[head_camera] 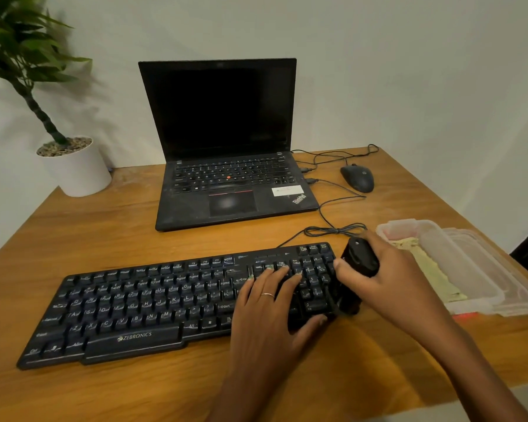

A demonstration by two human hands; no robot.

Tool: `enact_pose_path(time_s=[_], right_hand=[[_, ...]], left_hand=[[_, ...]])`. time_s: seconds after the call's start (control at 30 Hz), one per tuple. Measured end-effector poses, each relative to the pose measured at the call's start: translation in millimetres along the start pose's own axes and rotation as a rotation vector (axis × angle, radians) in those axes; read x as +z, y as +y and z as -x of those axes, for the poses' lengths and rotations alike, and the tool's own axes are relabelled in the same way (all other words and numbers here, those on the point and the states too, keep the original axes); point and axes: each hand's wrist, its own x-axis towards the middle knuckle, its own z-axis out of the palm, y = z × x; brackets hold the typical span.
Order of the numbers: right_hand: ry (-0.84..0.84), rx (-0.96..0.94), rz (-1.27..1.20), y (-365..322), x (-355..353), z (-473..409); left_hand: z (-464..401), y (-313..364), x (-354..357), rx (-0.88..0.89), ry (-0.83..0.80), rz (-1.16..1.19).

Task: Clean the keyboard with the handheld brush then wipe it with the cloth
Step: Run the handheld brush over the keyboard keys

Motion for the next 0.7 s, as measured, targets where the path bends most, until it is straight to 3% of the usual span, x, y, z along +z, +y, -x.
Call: enact_pose_path(time_s=[0.07, 0.2, 0.33, 0.47, 0.6, 0.7], right_hand=[[-0.090, 0.010, 0.021, -1, -2, -2], [0.049, -0.029, 0.052, -1, 0, -5], [-0.135, 0.005, 0.052, 0, -8, -12], [0.015, -0.004, 0.040, 3, -3, -15], [-0.155, 0.107, -0.049, 2, -9, -20], [-0.011, 0.052, -0.037, 2, -3, -20]], left_hand=[[0, 0, 0, -0.001, 0.003, -0.005], [0, 0, 0, -0.003, -0.004, 0.000], [-1, 0, 0, -0.004, -0.005, 0.002], [0, -1, 1, -0.004, -0.008, 0.001], [-1, -1, 1, -0.002, -0.005, -0.006], [0, -1, 0, -0.010, -0.016, -0.012]])
